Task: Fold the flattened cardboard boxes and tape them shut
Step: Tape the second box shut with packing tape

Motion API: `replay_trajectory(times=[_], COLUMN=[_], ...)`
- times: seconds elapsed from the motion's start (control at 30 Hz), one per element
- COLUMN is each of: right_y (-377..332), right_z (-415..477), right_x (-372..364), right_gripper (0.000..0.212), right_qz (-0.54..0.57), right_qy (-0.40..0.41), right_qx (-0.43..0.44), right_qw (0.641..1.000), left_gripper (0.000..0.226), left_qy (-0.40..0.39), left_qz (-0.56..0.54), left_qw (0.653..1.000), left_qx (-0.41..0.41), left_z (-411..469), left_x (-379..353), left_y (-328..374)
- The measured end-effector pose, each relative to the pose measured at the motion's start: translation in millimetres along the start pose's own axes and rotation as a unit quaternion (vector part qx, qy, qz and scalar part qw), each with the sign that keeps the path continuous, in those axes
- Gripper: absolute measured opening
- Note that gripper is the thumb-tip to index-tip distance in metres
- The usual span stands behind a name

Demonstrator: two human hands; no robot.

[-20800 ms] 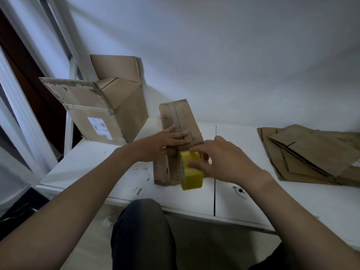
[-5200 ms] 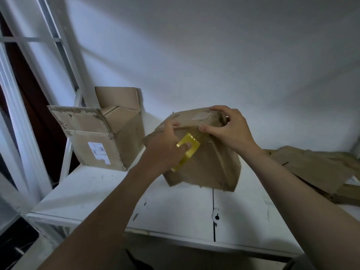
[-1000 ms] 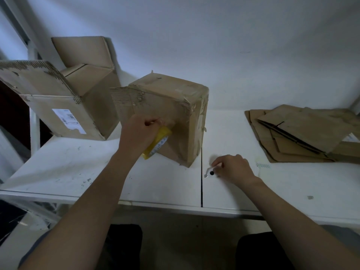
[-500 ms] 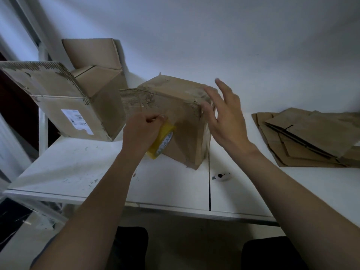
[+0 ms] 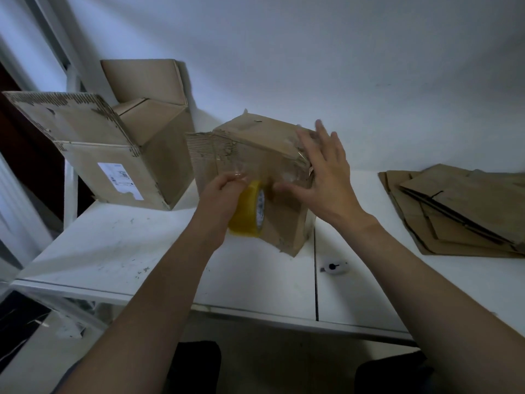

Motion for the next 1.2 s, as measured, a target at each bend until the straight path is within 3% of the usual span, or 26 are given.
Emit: replay_trajectory(times=[0.17,0.27,0.37,0.47,0.57,0.7,0.83,1.03,1.2], right_y=[51,88,101,104,92,55,19,-31,-40], right_z=[-17,-22,-30,-35,-37,-33,-39,-49,-52], right_x=[3,-31,-55,-64,-62,-26,3,40,37], right_gripper=[0.057,0.059,0.058,0.024,0.036,0.040,0.054,0.032,0.029], right_qz=[0.224,0.225,0.207,0.144,0.144,0.228,0.251,0.249,0.199], right_qy=[0.018,-0.093,-0.185,-0.208,-0.214,-0.119,-0.075,-0.026,-0.039], right_qx=[-0.157,-0.291,-0.339,-0.322,-0.287,-0.225,-0.155,-0.051,-0.037], right_qw=[0.962,0.925,0.899,0.912,0.922,0.940,0.953,0.967,0.979], left_gripper=[0.049,0.077,0.060,0.045,0.042,0.042,0.043,0.058,0.057], left_qy=[-0.015,-0.015,-0.011,-0.001,0.027,0.064,0.085,0.065,0.041], left_qz=[-0.005,-0.023,-0.005,-0.006,-0.004,0.006,-0.052,-0.031,-0.009], left_qw=[1.000,0.999,1.000,1.000,0.999,0.990,0.974,0.964,0.972], left_qx=[0.017,0.025,0.004,-0.003,-0.018,-0.127,-0.204,-0.256,-0.233], left_z=[-12,-23,-38,-48,-53,-47,-41,-35,-37], left_x=[-8,-17,-27,-37,-38,-26,-2,27,30], left_y=[-10,-21,-28,-41,-38,-1,31,57,53])
Point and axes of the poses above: each hand's wrist, its own z-axis towards the middle knuckle, its own x-axis out of the back of the hand, y = z × x, the point moved 7 cm from there along z, towards the middle knuckle, and after that the axes turned 15 degrees about -x, right-handed, at the moved point
